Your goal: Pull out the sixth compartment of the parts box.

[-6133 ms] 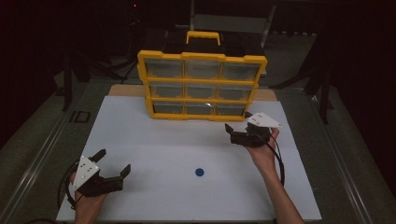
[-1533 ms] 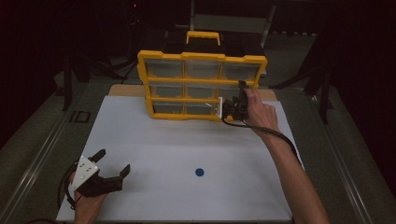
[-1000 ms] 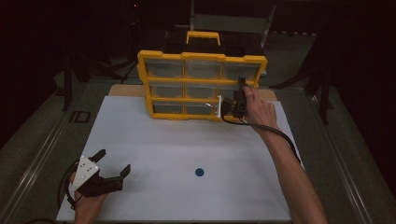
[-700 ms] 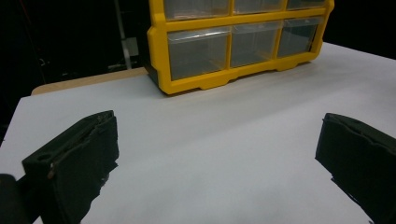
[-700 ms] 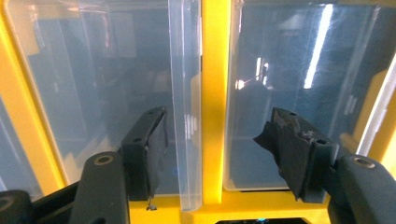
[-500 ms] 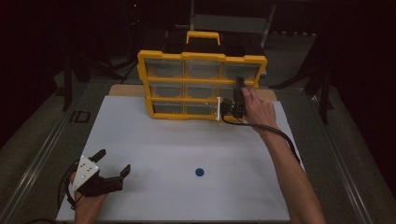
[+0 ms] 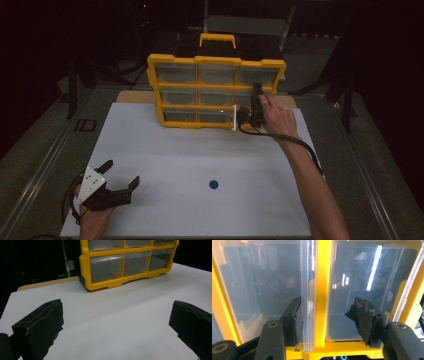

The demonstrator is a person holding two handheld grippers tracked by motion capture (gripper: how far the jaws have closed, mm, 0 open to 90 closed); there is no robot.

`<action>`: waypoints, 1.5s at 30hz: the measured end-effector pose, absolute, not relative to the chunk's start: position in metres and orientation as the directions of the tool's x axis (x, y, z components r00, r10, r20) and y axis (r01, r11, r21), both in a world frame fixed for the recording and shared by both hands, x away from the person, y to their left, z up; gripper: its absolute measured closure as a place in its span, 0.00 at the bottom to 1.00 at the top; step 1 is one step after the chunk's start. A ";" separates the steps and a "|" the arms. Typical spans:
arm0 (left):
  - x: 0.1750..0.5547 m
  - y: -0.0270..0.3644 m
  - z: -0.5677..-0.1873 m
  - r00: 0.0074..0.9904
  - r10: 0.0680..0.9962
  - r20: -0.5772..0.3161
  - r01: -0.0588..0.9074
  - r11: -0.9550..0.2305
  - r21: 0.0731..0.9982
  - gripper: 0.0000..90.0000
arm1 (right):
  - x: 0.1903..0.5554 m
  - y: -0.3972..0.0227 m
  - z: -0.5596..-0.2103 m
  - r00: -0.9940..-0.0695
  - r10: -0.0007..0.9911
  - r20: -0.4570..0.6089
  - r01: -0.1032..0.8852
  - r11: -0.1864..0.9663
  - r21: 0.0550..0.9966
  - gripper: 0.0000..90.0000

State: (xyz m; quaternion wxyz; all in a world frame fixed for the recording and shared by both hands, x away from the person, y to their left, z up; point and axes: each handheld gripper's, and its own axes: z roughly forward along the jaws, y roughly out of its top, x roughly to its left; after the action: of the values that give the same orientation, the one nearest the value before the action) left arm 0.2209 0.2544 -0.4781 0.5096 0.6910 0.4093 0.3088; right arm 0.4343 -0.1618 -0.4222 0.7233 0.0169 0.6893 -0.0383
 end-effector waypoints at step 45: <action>0.221 0.253 -0.478 0.475 0.880 0.012 0.253 -0.149 0.956 0.00 | 0.423 -0.163 -0.413 -0.167 -0.050 -0.985 0.075 0.995 -0.063 0.87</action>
State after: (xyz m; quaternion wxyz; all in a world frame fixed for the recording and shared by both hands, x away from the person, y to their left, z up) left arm 0.2211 0.2528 -0.4783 0.5080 0.6925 0.4089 0.3086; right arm 0.4233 -0.1631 -0.4127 0.6453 0.0082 0.7624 -0.0482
